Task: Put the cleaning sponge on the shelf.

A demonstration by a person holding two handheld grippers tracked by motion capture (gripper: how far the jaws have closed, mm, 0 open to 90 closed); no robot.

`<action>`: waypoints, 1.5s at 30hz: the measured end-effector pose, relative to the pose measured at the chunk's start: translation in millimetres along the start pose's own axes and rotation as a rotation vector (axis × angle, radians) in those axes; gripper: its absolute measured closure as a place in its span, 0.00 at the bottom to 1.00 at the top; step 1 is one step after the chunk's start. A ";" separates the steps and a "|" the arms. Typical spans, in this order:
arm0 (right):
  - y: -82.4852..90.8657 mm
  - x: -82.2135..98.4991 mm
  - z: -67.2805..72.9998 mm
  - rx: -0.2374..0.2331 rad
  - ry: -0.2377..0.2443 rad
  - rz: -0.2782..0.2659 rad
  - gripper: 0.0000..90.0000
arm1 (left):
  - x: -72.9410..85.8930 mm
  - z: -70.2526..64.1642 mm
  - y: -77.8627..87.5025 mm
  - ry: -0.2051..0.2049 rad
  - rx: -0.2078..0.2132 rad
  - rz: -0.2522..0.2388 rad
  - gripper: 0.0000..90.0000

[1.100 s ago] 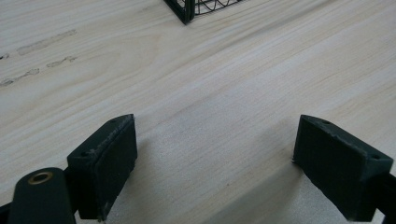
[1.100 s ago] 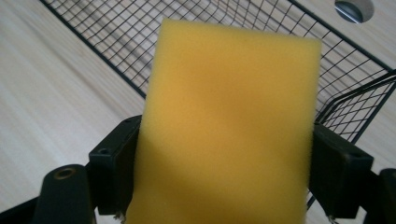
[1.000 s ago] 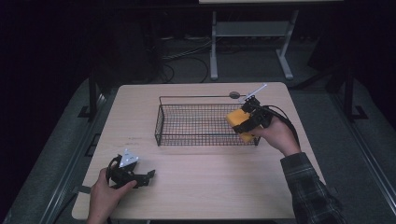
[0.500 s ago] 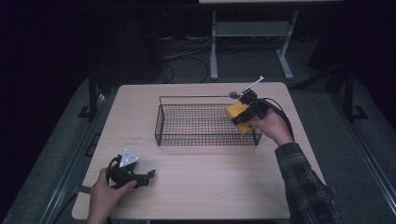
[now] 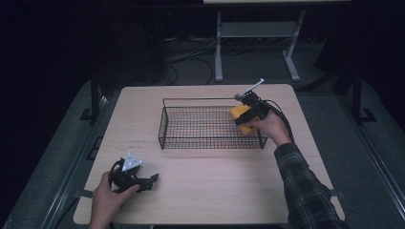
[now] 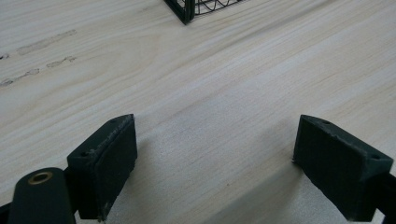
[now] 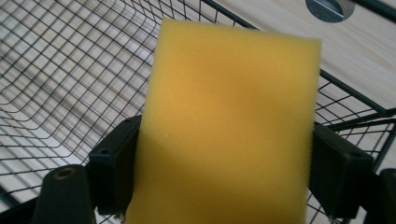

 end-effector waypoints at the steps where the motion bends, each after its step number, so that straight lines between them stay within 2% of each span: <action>1: -1.8 0.2 -0.2 -0.002 -0.004 0.005 0.23 | 0.0 0.0 0.0 0.000 0.000 0.000 0.14; 10: -14.8 3.2 1.6 -0.012 -0.004 0.020 0.23 | 0.0 0.0 0.0 0.000 0.000 0.000 0.14; 24: -22.6 9.0 6.6 -0.035 -0.008 0.048 0.21 | 0.0 0.0 0.0 0.000 0.000 0.000 0.14; 36: -19.4 9.3 7.3 -0.044 -0.005 0.043 0.16 | 0.0 0.0 0.0 0.000 0.000 0.000 0.14; 45: -6.7 9.0 11.1 -0.041 0.011 0.018 0.16 | 0.0 0.0 0.0 0.000 0.000 0.000 0.14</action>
Point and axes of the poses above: each handheld gripper's, and its own axes: y roughly backward along the jaws, x roughly out of its underside, z roughly to its left, the point moved 5 cm from there along -y, roughly forward along the jaws, and after that the axes turned 8 degrees about y, right-handed, at the moved point
